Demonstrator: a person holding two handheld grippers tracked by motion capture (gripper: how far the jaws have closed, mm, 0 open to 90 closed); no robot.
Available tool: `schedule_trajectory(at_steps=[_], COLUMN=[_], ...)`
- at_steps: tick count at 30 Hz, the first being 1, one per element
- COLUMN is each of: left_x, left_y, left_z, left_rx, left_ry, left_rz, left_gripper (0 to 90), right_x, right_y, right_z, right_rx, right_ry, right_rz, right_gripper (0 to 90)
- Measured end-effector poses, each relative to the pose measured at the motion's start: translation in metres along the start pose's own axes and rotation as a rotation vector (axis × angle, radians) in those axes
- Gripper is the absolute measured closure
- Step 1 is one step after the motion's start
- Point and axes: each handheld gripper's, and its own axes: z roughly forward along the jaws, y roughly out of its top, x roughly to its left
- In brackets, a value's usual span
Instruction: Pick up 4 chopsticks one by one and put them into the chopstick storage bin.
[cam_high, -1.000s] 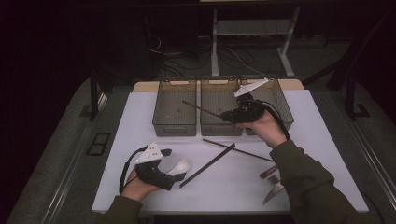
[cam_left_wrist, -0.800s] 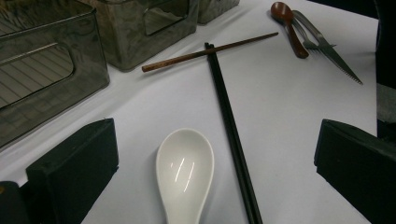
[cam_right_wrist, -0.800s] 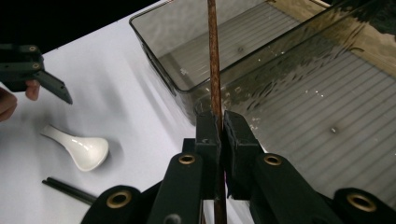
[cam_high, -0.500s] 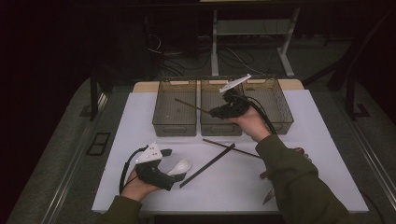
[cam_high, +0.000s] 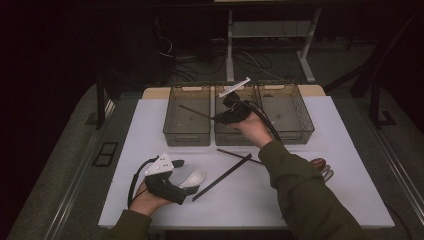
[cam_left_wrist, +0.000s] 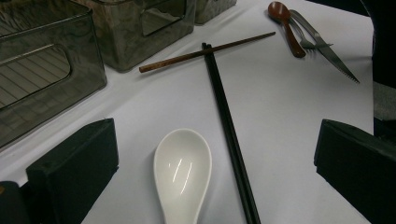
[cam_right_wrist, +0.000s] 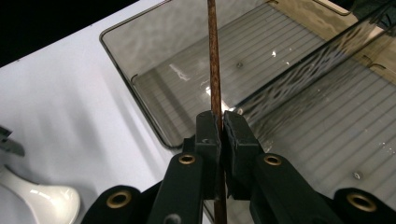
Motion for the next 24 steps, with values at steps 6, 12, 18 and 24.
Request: schedule_trajectory(at_steps=[6, 12, 18, 24], left_x=[0.000, 0.000, 0.000, 0.000], left_y=[0.000, 0.000, 0.000, 0.000], left_z=[0.000, 0.000, 0.000, 0.000], left_rx=[0.000, -0.004, -0.006, -0.007], left_ry=[-0.002, -0.004, -0.007, -0.011], left_rz=[0.001, -0.002, 0.002, 0.002], left_gripper=[0.0, 0.0, 0.0, 0.0], right_x=[0.003, 0.003, 0.002, -0.002], right_y=[0.013, 0.021, 0.028, 0.033], right_z=[0.018, 0.032, 0.047, 0.062], right_rx=[0.027, 0.054, 0.076, 0.085], right_ry=[-0.022, -0.060, -0.085, -0.099], right_rz=[0.008, 0.017, 0.020, 0.041], right_gripper=[84.3, 84.3, 84.3, 84.3])
